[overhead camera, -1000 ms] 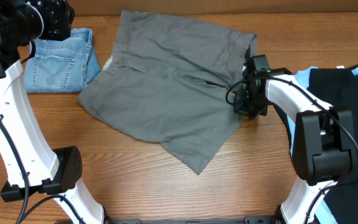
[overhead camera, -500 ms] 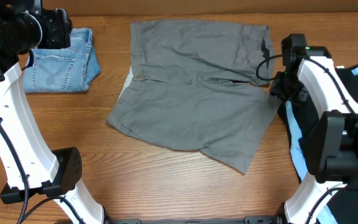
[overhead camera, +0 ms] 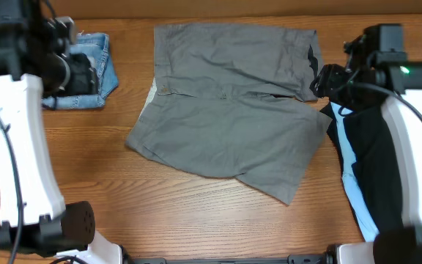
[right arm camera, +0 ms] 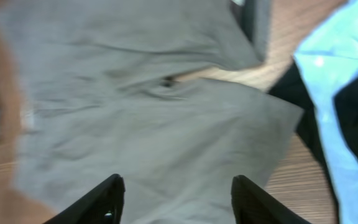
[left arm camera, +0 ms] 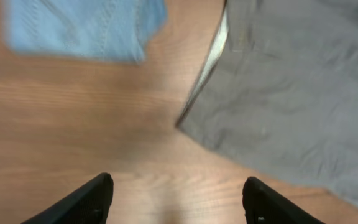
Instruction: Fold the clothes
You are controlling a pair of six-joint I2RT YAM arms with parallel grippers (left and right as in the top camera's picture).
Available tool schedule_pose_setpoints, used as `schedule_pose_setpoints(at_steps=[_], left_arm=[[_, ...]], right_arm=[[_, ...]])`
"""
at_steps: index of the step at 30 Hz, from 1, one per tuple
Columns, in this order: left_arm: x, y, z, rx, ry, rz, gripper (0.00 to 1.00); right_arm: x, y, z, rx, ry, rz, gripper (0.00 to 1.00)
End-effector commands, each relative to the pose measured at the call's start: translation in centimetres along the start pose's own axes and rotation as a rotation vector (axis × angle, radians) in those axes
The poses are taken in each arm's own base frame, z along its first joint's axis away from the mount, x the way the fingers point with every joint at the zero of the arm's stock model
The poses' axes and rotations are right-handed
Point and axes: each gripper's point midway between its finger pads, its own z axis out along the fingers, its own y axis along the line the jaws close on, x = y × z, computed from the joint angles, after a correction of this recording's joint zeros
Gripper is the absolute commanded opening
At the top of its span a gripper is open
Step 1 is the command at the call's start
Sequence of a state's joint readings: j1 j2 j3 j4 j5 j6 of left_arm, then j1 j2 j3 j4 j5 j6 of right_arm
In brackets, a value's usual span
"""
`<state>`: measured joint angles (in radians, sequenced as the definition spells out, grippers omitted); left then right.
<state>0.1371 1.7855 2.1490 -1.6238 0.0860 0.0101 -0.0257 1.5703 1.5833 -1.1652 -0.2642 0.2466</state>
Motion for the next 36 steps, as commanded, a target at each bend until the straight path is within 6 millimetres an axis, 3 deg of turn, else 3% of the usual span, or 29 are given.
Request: schedule_pose_setpoints(at_steps=[1, 4, 8, 12, 17, 21, 27, 31, 33, 36], left_arm=[[2.2, -0.9, 5.9, 0.084, 0.157, -0.042, 0.70], [3.9, -0.8, 10.7, 0.103, 0.219, -0.052, 0.72], [6.3, -1.6, 16.6, 0.178, 0.257, -0.066, 0.72], [8.0, -1.6, 20.9, 0.199, 0.240, -0.065, 0.73], [9.4, -1.0, 23.9, 0.175, 0.217, -0.077, 0.78], [9.3, -0.6, 25.8, 0.160, 0.158, -0.104, 0.73], [11.3, 0.1, 26.8, 0.122, 0.193, -0.124, 0.34], [12.2, 0.5, 26.7, 0.096, 0.231, -0.127, 0.05], [13.4, 1.6, 26.3, 0.026, 0.281, -0.165, 0.04], [15.2, 5.4, 24.8, -0.171, 0.353, -0.283, 0.04]], right_arm=[[0.2, 3.2, -3.7, -0.133, -0.059, -0.051, 0.64], [0.7, 3.6, -4.9, -0.153, -0.070, -0.042, 0.70], [1.9, 3.4, -4.7, -0.150, -0.017, -0.010, 0.71], [3.0, 2.7, -3.5, -0.133, 0.030, 0.008, 0.71], [4.0, 1.9, -2.1, -0.119, 0.073, 0.023, 0.72], [4.3, 1.5, -1.0, -0.115, 0.084, 0.026, 0.72], [5.5, 0.5, 0.7, -0.100, 0.118, 0.039, 0.72], [7.0, -1.4, 2.8, -0.038, 0.151, 0.087, 0.75], [8.4, -2.5, 3.9, -0.006, 0.190, 0.124, 0.76], [11.2, -3.9, 5.4, 0.026, 0.268, 0.181, 0.76]])
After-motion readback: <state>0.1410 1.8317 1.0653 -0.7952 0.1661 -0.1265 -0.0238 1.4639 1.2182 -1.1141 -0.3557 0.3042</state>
